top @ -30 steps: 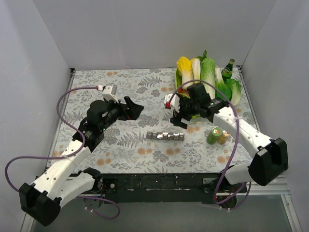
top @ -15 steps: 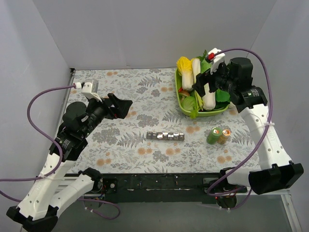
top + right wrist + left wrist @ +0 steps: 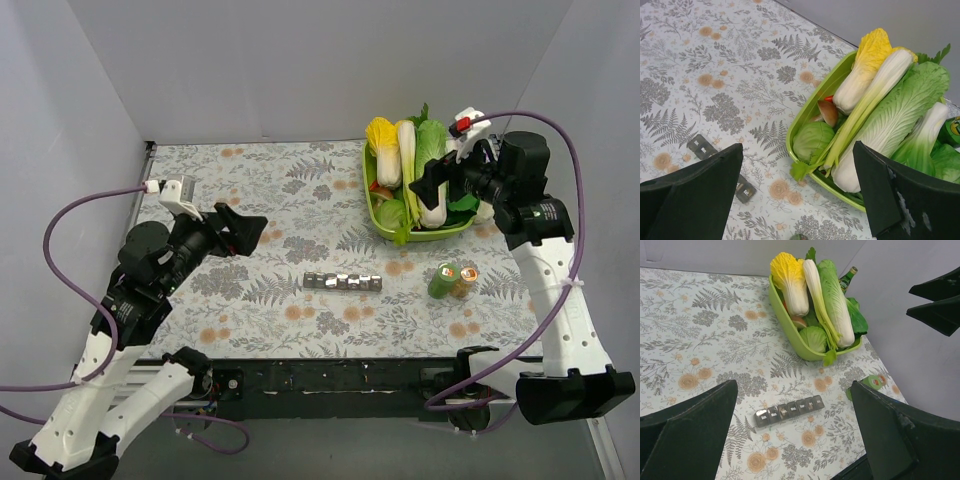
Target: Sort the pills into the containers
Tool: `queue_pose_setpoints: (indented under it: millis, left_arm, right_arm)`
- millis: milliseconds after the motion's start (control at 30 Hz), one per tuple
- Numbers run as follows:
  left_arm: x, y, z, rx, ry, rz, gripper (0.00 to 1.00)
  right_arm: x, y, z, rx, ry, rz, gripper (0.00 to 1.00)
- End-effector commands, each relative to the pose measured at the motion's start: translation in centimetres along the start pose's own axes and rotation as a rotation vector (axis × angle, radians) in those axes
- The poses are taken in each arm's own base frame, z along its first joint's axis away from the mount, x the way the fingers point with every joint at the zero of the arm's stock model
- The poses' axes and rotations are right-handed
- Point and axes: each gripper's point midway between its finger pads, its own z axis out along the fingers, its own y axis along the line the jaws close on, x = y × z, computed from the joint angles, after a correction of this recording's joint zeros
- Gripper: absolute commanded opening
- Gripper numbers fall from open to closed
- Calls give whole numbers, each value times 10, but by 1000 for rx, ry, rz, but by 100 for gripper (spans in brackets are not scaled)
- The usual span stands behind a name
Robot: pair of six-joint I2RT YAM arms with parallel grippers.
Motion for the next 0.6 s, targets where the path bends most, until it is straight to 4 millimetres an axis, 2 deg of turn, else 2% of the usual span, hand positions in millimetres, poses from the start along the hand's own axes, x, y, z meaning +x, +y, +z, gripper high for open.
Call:
queue_pose_setpoints:
  millis: [0, 300, 400, 467, 567]
  left_arm:
    - [-1, 1, -10, -1, -13, 0, 98]
    - [-6, 8, -26, -30, -67, 1, 98]
    - [-3, 9, -25, -28, -68, 1, 98]
    - [-3, 9, -25, -22, -70, 6, 98]
    - [0, 10, -21, -22, -65, 15, 98]
  right_arm:
    - [-13, -2, -12, -6, -50, 54, 98]
    - [-24, -20, -27, 30, -92, 85, 98]
    - [-23, -22, -28, 28, -91, 93, 98]
    - [-20, -33, -32, 58, -88, 102, 98]
    - [-14, -39, -32, 56, -78, 107, 98]
